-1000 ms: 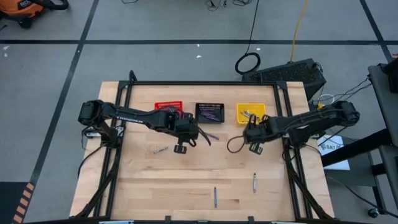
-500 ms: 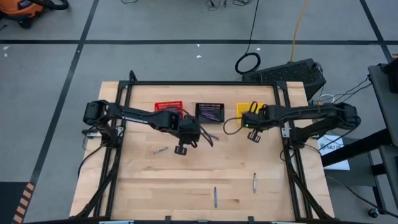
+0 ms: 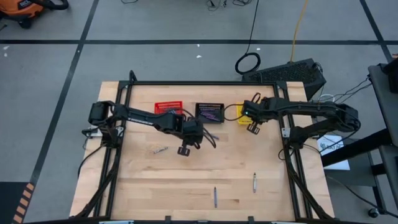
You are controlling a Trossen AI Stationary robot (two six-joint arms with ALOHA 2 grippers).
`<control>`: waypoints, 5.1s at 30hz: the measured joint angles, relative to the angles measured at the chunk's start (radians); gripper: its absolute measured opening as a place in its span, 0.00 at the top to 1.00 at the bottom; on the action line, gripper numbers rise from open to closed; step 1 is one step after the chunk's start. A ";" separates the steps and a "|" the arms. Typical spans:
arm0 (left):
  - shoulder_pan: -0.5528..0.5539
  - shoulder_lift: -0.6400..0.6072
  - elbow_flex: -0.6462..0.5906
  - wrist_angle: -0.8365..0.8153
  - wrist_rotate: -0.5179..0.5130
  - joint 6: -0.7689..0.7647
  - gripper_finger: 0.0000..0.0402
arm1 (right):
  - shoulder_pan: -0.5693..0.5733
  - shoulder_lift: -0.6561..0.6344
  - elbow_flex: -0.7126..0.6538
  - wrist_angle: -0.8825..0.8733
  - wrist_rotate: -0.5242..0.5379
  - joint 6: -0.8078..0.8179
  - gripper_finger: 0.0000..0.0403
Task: Sort crayons
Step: Put the black crayon into the yellow bin, then put the blue crayon into the red bin
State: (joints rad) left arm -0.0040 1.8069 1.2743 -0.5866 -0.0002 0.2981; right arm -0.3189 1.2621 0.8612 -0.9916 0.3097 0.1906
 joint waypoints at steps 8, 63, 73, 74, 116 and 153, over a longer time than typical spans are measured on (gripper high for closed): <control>-0.023 -0.002 0.000 0.128 -0.003 -0.004 0.90 | -0.059 0.000 0.000 0.009 -0.049 -0.098 1.00; -0.030 -0.007 0.134 0.298 -0.029 -0.030 0.90 | 0.092 0.000 0.361 -0.144 -0.026 0.139 0.69; -0.022 -0.008 0.134 0.387 0.037 -0.054 0.90 | 0.092 0.000 0.361 -0.010 -0.026 0.138 0.69; -0.022 -0.008 0.134 0.394 0.044 -0.082 0.90 | 0.092 0.000 0.361 0.005 -0.026 0.138 0.69; 0.026 -0.009 0.134 0.413 -0.145 -0.318 0.79 | 0.091 0.000 0.360 0.180 -0.027 0.138 0.69; 0.039 -0.008 0.134 0.191 -0.191 -0.149 0.46 | 0.006 0.002 0.360 0.273 -0.335 0.132 0.69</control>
State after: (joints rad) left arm 0.0345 1.7985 1.4082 -0.3953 -0.1914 0.1489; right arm -0.3124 1.2638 1.2209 -0.7182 -0.0250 0.3222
